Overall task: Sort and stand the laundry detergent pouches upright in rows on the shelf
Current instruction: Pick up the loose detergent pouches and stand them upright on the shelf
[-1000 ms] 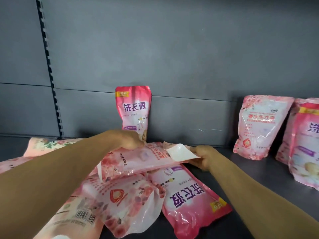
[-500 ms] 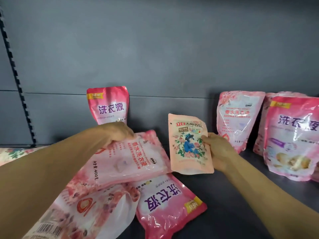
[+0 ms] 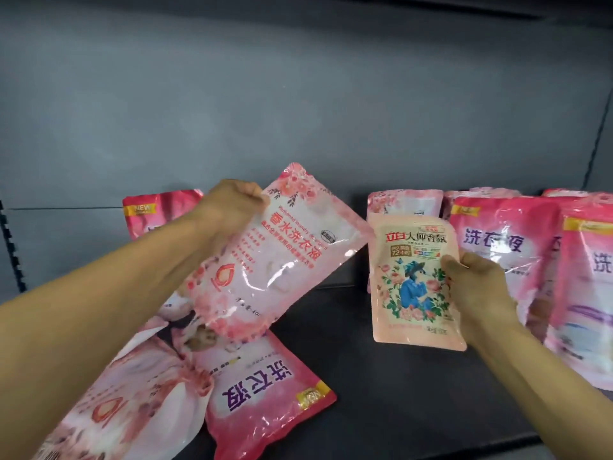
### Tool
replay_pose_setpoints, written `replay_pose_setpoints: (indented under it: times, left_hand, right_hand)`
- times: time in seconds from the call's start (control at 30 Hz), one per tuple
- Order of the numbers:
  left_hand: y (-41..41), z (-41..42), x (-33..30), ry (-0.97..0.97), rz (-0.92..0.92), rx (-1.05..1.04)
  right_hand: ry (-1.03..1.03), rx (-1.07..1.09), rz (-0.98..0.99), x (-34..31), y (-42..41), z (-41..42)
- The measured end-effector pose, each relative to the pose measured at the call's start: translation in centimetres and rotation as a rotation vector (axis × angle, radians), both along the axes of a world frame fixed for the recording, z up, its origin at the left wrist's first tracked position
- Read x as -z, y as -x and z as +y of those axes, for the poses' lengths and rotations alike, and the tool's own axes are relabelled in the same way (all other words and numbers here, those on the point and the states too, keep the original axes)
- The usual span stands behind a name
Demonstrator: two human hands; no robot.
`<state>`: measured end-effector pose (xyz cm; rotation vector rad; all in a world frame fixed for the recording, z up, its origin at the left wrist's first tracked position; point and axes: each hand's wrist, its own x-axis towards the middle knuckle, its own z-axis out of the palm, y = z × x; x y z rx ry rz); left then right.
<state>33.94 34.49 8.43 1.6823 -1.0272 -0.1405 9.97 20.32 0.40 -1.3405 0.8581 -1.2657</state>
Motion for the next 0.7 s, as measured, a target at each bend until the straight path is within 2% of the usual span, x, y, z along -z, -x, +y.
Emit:
replay_pose_setpoints:
  times: [0.17,0.3,0.5,0.7]
  left_hand:
    - [4.8,-6.2,2.1,0.262,0.387,0.088]
    - [9.2,-11.3,3.9,0.277,0.581,0.059]
    - [12.6,-17.3,6.4,0.317,0.709,0.076]
    - [13.1,-21.0,7.7,0.404,0.772,0.016]
  right_hand:
    - [0.077,0.163,-0.065,-0.2,4.0,-0.9]
    - [0.136,0.270,-0.050,0.8,6.9,-1.7]
    - [0.293,0.487,0.046,3.4,10.1,-2.3]
    - [0.361,0.539,0.078,5.3,10.0,-3.5]
